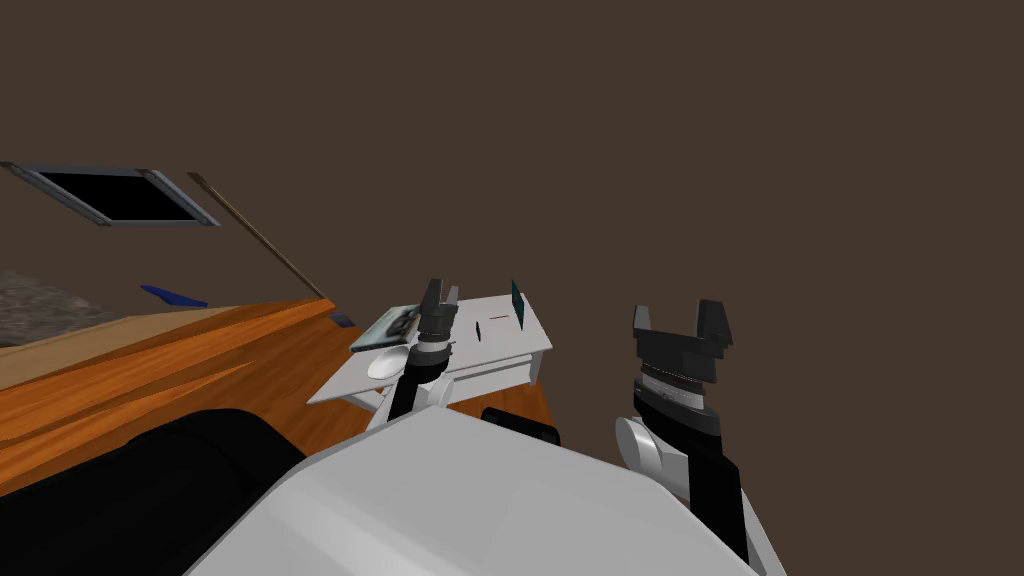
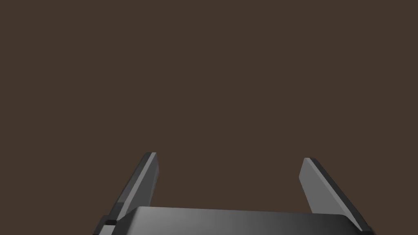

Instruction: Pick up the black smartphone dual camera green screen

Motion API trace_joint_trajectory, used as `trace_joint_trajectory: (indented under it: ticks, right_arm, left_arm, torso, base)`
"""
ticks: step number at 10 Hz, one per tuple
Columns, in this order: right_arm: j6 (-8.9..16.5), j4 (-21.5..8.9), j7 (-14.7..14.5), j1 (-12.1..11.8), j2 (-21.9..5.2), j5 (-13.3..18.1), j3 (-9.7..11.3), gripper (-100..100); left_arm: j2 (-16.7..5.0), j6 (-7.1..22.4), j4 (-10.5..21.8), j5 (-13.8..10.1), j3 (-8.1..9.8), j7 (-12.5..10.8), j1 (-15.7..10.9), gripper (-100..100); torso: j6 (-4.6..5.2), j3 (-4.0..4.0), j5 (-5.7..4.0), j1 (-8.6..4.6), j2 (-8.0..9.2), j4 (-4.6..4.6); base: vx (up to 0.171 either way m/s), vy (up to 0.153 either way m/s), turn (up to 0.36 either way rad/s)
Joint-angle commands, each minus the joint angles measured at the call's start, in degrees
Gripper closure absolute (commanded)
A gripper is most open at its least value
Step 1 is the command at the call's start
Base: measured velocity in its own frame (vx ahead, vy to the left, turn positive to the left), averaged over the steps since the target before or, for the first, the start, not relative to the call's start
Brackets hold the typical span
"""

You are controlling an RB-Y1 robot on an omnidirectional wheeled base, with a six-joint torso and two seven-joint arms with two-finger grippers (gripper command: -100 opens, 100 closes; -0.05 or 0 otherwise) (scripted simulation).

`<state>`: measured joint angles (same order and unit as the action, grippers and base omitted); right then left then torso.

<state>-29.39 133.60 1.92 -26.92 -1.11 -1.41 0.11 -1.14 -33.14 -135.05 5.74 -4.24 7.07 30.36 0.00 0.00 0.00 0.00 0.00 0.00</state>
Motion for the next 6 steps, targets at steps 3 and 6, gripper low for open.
trace_joint_trajectory:
  ticks: [3, 6]
  right_arm:
    - [0.0, 0.0, 0.0, 0.0, 0.0, 0.0, 0.0, 0]
    - [0.0, 0.0, 0.0, 0.0, 0.0, 0.0, 0.0, 0]
  left_arm:
    - [-2.33, 4.75, 2.26, -1.08, 1.87, -1.01, -1.26, -100]
    - [-3.82, 8.33, 4.12, -1.98, 3.42, -1.85, -2.3, -100]
  torso:
    - [0.01, 0.0, 0.03, 0.12, 0.01, 0.0]
    - [0.01, 0.0, 0.03, 0.14, 0.0, 0.0]
  base:
    - [-0.003, 0.029, -0.091]
    - [-0.004, 0.033, -0.081]
